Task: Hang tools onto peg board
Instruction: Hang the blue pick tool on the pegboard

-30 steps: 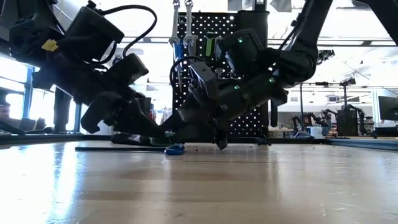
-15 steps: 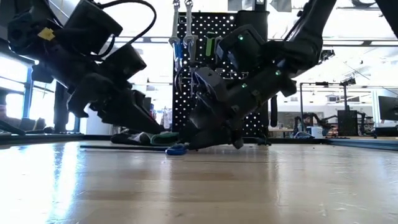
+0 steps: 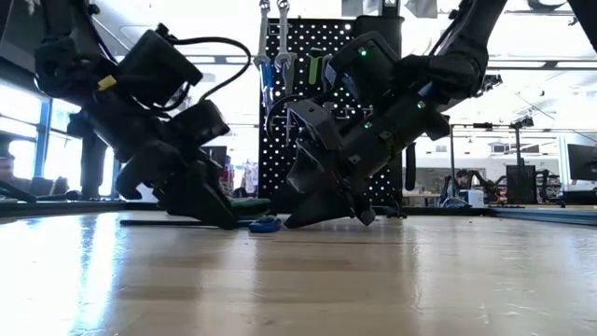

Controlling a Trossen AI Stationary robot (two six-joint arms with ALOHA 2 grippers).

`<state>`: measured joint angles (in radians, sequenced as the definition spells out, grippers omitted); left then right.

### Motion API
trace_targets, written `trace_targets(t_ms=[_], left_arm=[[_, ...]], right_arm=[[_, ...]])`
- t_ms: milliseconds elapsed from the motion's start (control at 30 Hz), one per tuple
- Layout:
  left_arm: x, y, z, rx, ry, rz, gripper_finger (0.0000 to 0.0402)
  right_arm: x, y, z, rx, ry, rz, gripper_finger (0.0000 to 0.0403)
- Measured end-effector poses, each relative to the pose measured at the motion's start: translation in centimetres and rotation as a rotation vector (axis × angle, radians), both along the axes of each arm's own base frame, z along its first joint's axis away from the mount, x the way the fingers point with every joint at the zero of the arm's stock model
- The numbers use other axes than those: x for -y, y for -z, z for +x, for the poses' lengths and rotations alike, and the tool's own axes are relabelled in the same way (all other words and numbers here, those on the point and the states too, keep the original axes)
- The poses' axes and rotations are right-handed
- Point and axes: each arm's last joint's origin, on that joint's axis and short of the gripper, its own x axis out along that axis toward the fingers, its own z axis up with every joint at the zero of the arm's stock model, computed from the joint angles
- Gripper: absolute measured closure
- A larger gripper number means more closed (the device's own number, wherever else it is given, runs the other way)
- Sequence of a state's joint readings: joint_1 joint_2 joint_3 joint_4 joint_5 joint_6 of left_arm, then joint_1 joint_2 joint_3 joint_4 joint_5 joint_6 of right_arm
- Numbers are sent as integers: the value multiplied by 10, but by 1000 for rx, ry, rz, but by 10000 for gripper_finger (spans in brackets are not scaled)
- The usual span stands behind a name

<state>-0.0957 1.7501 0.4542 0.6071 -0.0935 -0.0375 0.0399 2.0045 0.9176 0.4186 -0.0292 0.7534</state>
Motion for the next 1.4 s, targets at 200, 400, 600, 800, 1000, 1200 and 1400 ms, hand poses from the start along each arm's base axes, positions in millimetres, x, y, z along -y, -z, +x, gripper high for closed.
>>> trace_targets(t_ms=[200,400,600,800,1000,1200,1400], left_arm=[[1,6,14,-12,64,70,375],[6,8,19,-17,73,155,395],[11,0,19,5,62,206,398],[13,-6,18,23,38,259,401],[16,-10,19,58,36,265,397],[17,-15,23,121,36,253,399],[16,-14,19,73,25,241,401]], right_arm=[[0,0,0,0,16,19,226],[0,1,-1,-25,43,37,226],[1,2,-2,-41,69,37,226],[1,3,-2,-45,77,34,226],[1,3,-3,-44,100,40,226],[2,3,-1,-24,116,42,226],[3,5,-2,-48,127,22,226]])
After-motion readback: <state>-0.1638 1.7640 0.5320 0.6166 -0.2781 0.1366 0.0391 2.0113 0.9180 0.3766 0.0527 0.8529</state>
